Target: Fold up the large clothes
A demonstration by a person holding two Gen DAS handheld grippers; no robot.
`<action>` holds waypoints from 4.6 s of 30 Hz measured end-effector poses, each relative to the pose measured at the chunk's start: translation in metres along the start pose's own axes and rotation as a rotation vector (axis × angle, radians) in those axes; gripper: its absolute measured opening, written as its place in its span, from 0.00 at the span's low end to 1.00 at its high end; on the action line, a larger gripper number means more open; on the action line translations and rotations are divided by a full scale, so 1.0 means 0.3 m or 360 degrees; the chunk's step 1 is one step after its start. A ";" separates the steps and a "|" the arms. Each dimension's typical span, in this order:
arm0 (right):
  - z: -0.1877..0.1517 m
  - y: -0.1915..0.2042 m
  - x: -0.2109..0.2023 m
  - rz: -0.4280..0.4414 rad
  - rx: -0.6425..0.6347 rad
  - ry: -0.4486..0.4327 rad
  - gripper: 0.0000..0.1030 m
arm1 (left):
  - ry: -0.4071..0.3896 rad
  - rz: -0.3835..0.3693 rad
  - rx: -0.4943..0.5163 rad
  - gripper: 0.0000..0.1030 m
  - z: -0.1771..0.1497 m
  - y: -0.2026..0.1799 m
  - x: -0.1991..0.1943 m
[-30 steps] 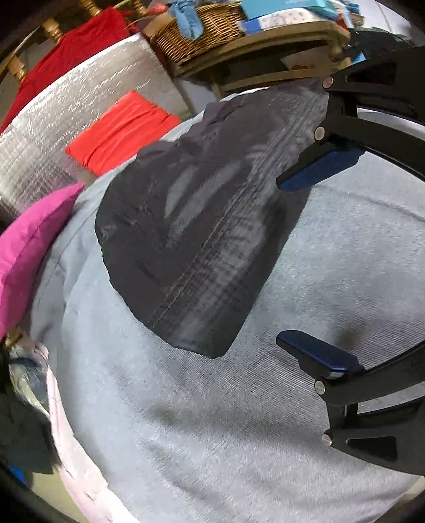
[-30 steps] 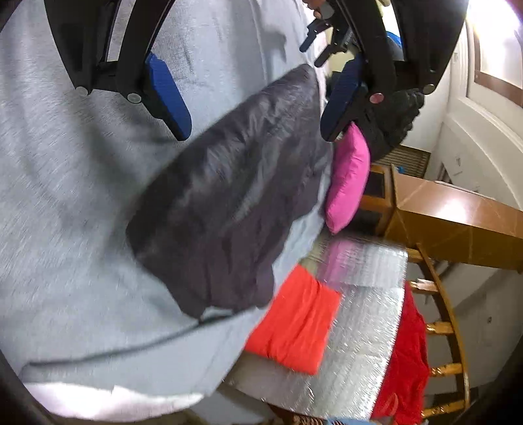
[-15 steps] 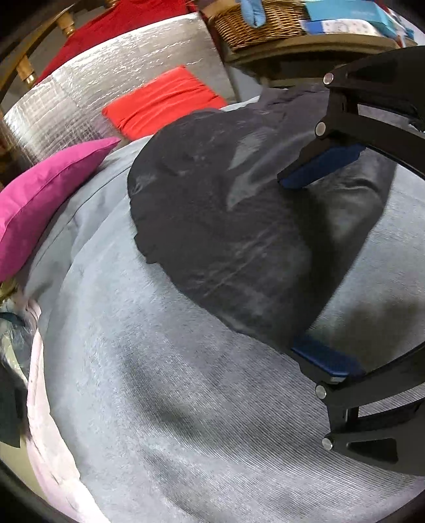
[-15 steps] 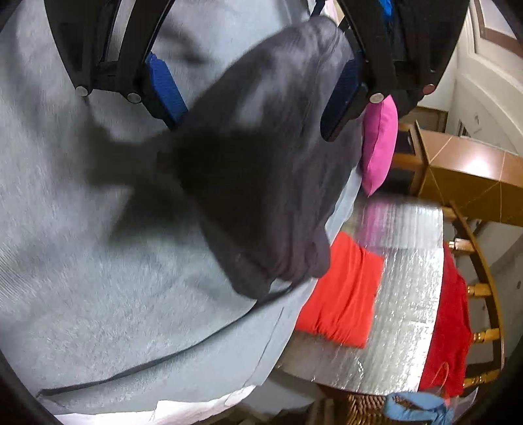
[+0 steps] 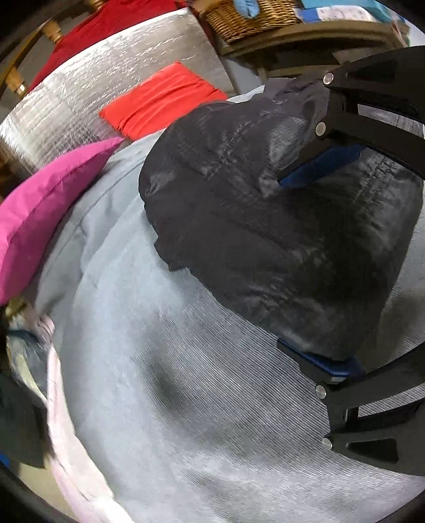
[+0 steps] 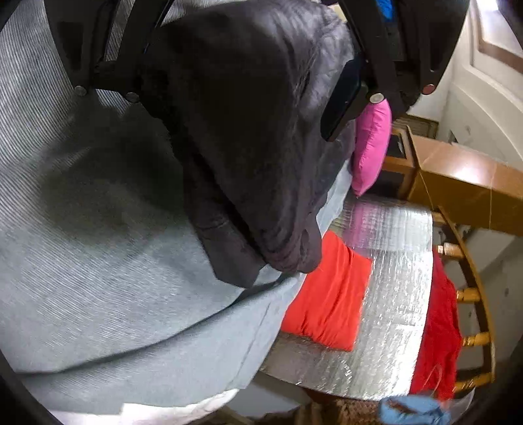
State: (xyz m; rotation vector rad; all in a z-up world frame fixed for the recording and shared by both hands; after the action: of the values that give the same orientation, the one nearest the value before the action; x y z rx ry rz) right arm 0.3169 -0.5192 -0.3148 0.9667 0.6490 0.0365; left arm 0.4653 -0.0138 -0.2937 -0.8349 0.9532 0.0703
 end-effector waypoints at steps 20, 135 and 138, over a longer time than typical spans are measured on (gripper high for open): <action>-0.038 -0.031 -0.025 -0.0015 0.0075 -0.0059 0.70 | 0.0167 -0.0108 -0.0307 0.86 -0.145 0.074 -0.087; -0.123 0.014 -0.366 -0.0140 -0.0231 0.0241 0.84 | 0.0575 -0.0039 0.0172 0.69 -0.072 0.110 -0.109; -0.116 -0.023 -0.394 -0.0085 -0.0125 0.0235 0.85 | 0.0588 -0.0048 0.0141 0.72 -0.062 0.139 -0.119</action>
State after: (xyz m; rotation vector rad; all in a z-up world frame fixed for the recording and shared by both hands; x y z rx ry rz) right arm 0.2009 -0.5335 -0.2754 0.8757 0.8032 0.0862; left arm 0.4144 0.0135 -0.2977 -0.7939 1.2802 -0.1568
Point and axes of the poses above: each gripper's, at about its wrist camera, not at the fingertips, and x roughly the way its jaws point, y to its left, z to its top, the point moved 3 cm from there along x, roughly the way its jaws point, and after that the axes turned 13 degrees about -x, right-handed, at the moved point
